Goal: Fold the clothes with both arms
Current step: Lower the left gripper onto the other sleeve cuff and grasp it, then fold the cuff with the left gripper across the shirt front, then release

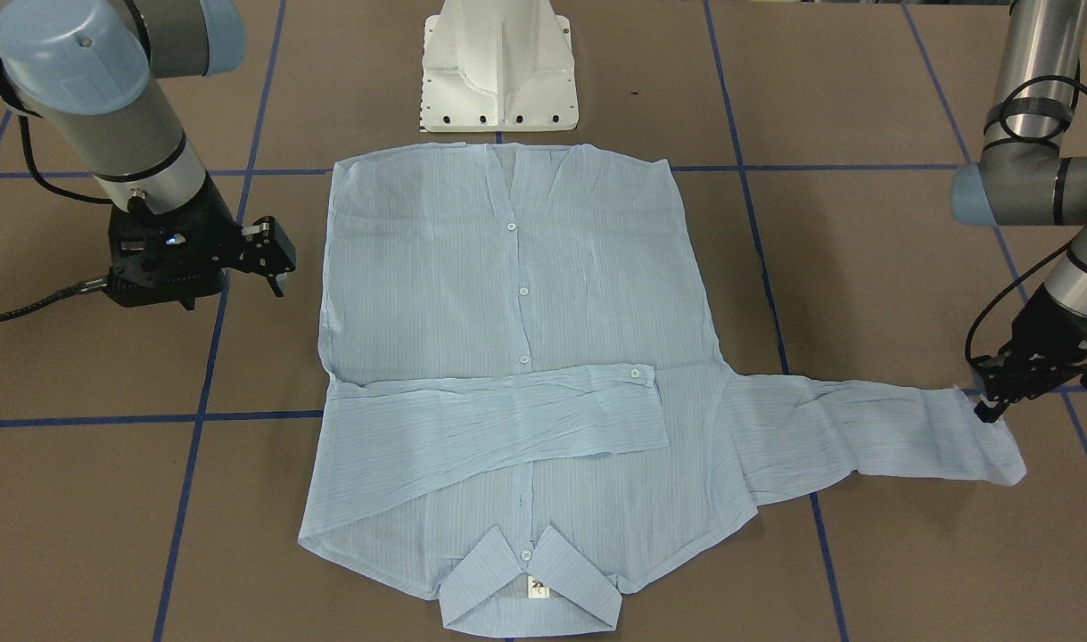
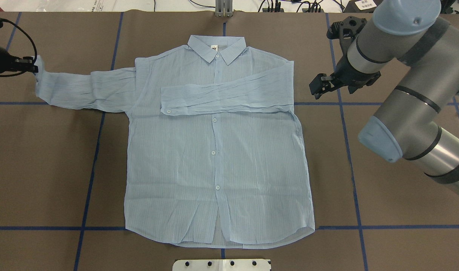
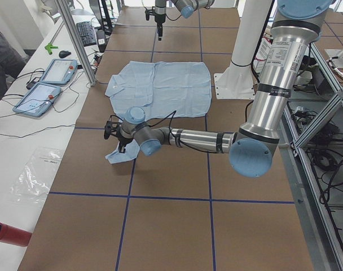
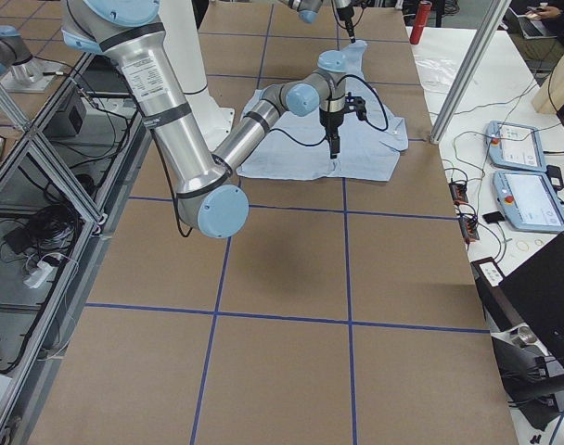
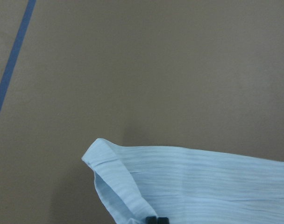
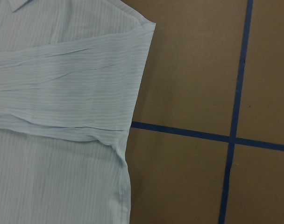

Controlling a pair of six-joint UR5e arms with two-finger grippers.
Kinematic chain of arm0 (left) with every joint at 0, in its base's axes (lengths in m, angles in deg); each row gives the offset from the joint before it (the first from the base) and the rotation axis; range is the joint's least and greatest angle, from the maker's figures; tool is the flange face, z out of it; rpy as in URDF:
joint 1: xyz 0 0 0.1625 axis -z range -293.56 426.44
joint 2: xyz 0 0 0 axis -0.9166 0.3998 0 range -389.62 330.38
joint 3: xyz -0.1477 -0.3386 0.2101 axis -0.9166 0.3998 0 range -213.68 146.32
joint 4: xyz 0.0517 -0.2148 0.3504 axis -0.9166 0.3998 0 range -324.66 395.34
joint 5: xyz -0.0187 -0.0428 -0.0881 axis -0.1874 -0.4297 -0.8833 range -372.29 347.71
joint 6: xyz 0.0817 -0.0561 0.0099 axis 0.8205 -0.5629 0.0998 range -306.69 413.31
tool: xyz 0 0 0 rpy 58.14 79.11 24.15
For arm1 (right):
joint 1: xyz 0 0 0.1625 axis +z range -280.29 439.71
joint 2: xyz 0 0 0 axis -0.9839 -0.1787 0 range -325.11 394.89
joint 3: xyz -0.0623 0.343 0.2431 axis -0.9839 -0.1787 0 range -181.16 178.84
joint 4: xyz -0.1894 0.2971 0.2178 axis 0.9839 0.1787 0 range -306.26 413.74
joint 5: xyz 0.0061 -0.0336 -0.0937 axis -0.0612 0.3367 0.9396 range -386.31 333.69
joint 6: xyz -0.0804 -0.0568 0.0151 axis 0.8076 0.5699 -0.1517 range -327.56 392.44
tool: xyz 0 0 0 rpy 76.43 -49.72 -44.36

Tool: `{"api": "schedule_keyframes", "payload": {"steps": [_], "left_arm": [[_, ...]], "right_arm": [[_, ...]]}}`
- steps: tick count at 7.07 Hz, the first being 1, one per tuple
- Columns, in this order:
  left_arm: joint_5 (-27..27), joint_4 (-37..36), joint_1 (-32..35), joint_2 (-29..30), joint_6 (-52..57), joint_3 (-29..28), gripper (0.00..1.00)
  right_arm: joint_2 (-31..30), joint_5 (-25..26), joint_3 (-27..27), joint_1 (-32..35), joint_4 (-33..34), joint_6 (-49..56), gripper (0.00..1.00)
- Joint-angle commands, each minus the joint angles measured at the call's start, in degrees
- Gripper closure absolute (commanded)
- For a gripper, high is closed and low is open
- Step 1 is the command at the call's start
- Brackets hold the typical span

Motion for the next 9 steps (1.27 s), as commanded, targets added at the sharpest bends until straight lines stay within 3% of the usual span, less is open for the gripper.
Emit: {"api": "schedule_keyframes", "payload": {"steps": [1, 2, 5, 6, 9], "left_arm": [[-0.2, -18.8, -0.3, 9.5, -7.7, 8.0, 1.0], [-1.4, -22.5, -2.3, 14.6, -17.7, 8.1, 1.0], [-2.2, -21.7, -12.2, 29.7, -52.2, 2.9, 1.0], [-2.2, -20.7, -13.6, 33.4, -59.2, 1.1, 1.0], [-1.9, -15.7, -18.7, 35.0, -71.2, 1.1, 1.0]], "right_arm": [[-3.4, -1.1, 0.0, 2.4, -0.1, 6.1, 0.0], [-4.6, -1.2, -0.1, 4.0, -0.1, 8.8, 0.0], [-7.3, -2.9, -0.1, 6.8, -0.1, 12.9, 0.0], [-7.5, -2.9, -0.2, 6.8, -0.1, 13.0, 0.0], [-8.3, -2.9, -0.3, 6.8, -0.2, 13.2, 0.0]]}}
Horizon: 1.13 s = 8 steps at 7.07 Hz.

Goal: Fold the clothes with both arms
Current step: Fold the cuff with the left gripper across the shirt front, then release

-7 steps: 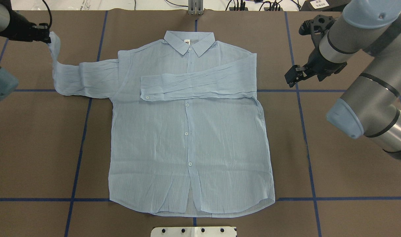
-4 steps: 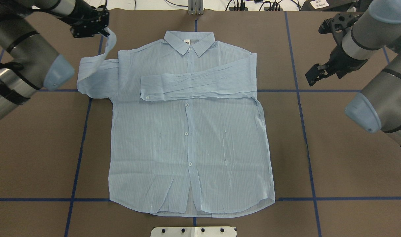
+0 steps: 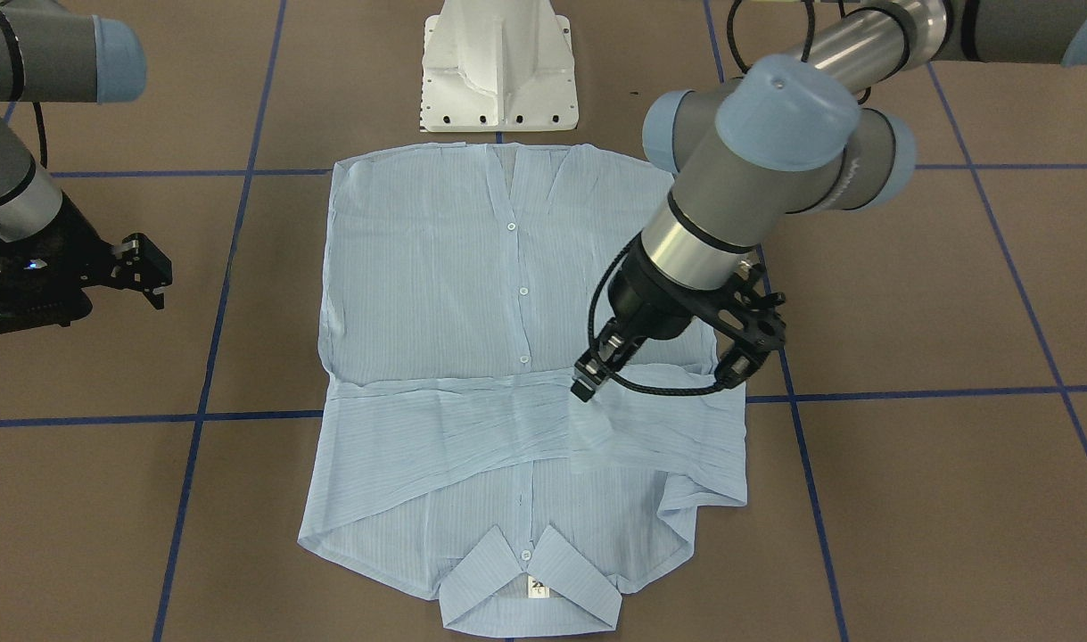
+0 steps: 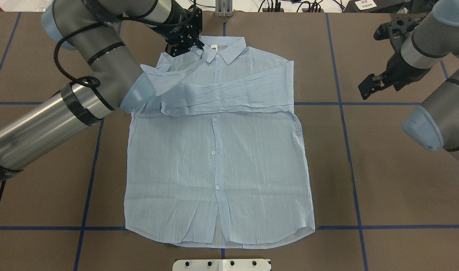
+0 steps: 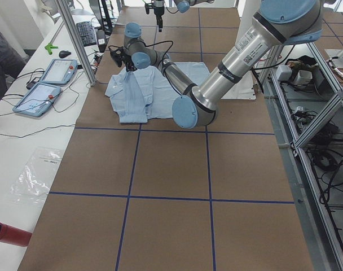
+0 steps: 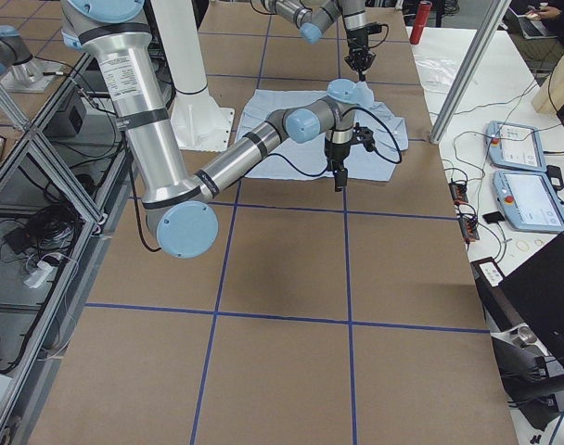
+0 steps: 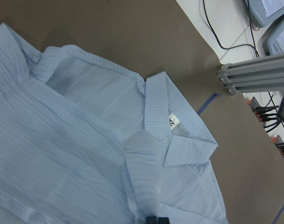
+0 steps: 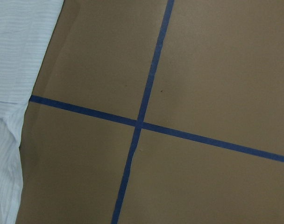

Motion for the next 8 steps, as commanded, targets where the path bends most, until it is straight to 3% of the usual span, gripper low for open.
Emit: {"api": "schedule_keyframes", "payload": {"steps": [1, 4, 6, 8], "left_arm": [[0.1, 1.1, -2.2, 0.9, -5.9, 0.5, 1.0], [9.2, 2.2, -11.2, 1.6, -11.4, 0.4, 1.0], [17.8, 3.0, -18.6, 2.4, -14.5, -0.4, 1.0], [19.9, 5.1, -19.8, 5.4, -15.8, -7.3, 1.0]], "right_arm": [[-0.5, 0.0, 0.0, 0.0, 0.0, 0.1, 0.0], [-1.2, 0.0, -0.3, 0.0, -0.2, 0.5, 0.0], [-3.2, -0.2, -1.3, -0.1, -5.1, 0.3, 0.0], [-3.2, -0.4, -2.0, -0.1, -5.7, 0.2, 0.0]]}}
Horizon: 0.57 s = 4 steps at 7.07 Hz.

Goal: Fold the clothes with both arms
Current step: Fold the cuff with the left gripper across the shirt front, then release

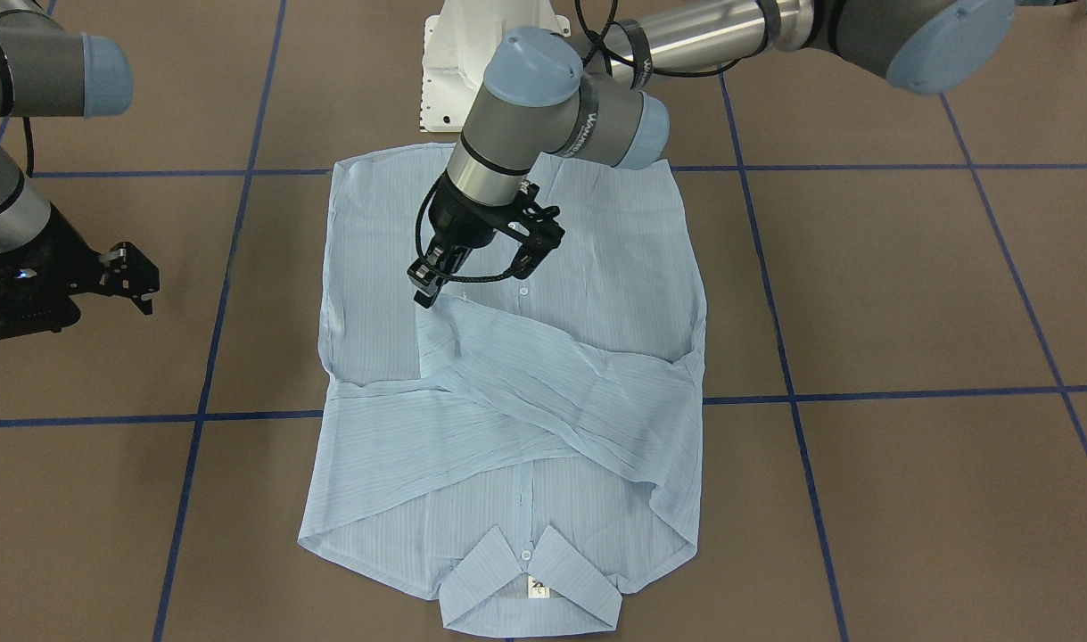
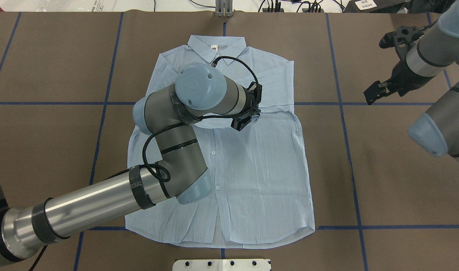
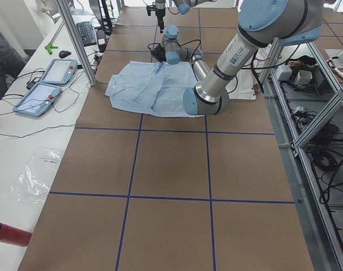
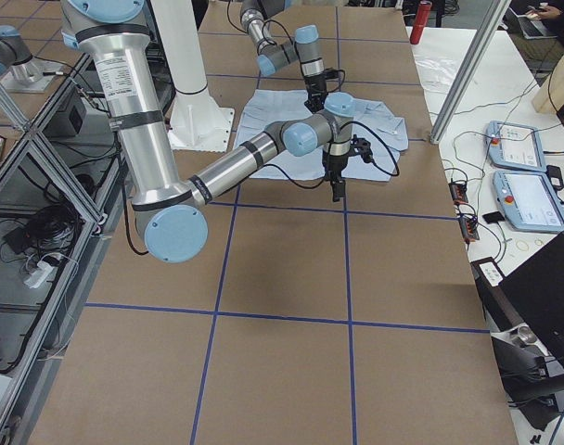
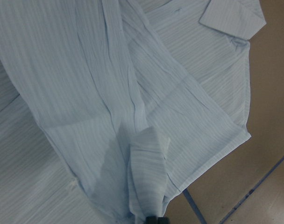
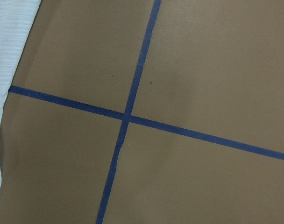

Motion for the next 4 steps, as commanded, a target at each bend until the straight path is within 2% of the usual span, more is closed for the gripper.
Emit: {"api": "schedule_keyframes", "payload": {"steps": [1, 2, 3, 4], "left_arm": [[1.4, 2.1, -1.0, 2.0, -1.0, -4.8, 1.0], [1.7, 2.5, -1.7, 2.0, -1.7, -4.8, 1.0], [3.8, 7.0, -6.1, 2.0, 0.8, -5.0, 0.01], [5.5, 7.5, -7.6, 1.9, 7.8, -4.3, 0.0]], "right_arm": [[-0.1, -0.1, -0.2, 0.0, -0.5, 0.0, 0.0], [-0.1, -0.5, -0.3, 0.0, -0.5, 0.0, 0.0], [-0.1, -0.7, -0.2, 0.0, -0.6, 0.0, 0.0], [0.2, -1.5, -0.1, -0.1, -1.1, 0.0, 0.0]]}}
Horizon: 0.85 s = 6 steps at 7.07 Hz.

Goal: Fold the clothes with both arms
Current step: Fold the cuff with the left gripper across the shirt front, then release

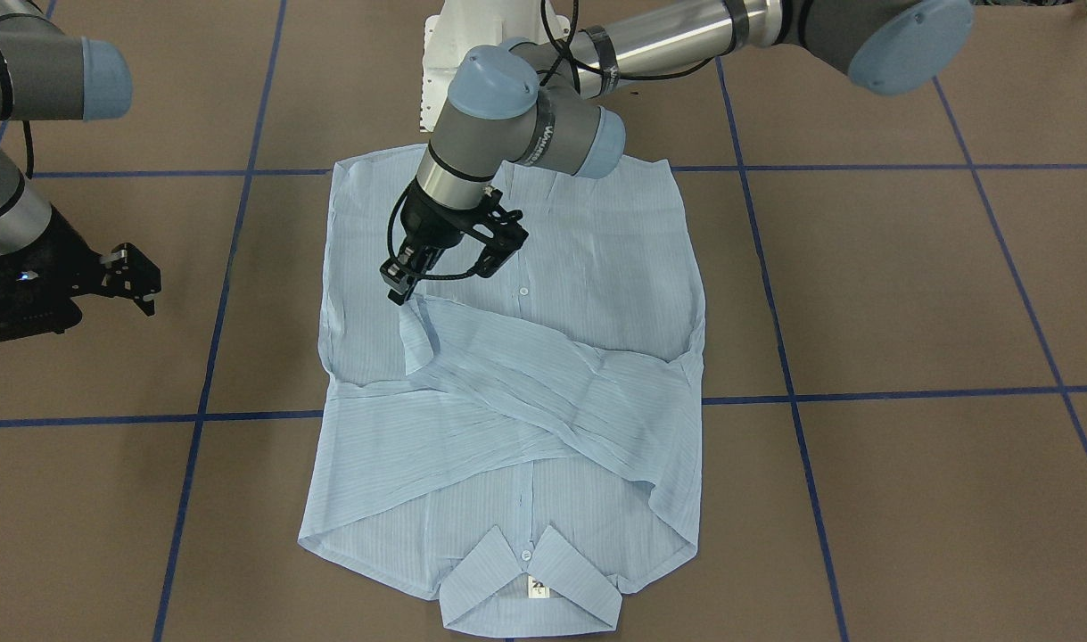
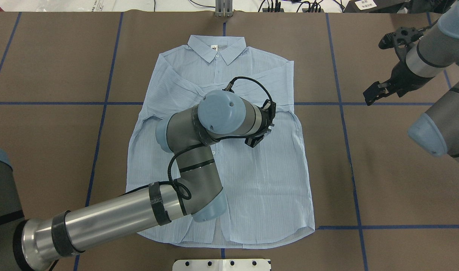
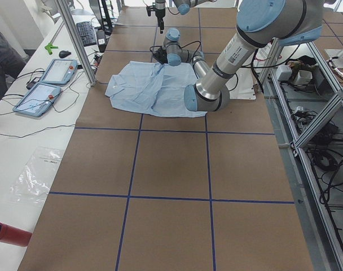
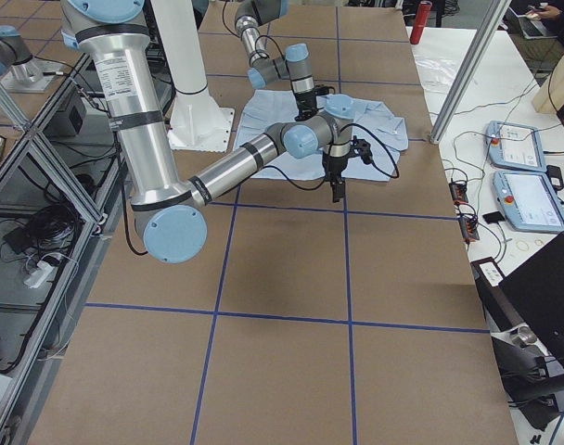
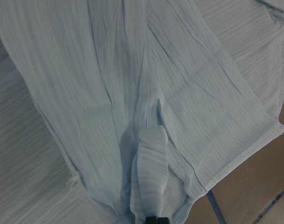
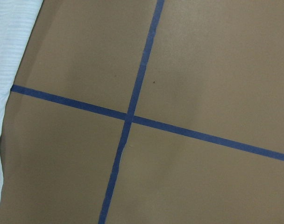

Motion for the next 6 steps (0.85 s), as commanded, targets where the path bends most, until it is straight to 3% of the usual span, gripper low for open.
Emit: {"api": "schedule_keyframes", "payload": {"steps": [1, 3, 4, 6], "left_arm": [[1.6, 1.8, -2.7, -1.9, 11.4, 2.8, 0.0], [0.4, 1.2, -2.4, -12.8, 17.0, 15.7, 0.0], [-3.2, -3.1, -1.2, -17.1, 21.5, 21.4, 0.0], [-4.4, -14.3, -0.1, -24.0, 29.1, 34.4, 0.0]], "right_arm": [[-0.2, -1.6, -0.2, -0.1, -2.9, -0.2, 0.0], [-0.1, -2.1, 0.3, -0.8, -5.2, -6.2, 0.0], [-0.7, -1.9, 0.4, -3.5, -9.8, -12.0, 0.0], [-2.6, 1.6, 2.3, -10.9, -19.2, -26.8, 0.0]]}}
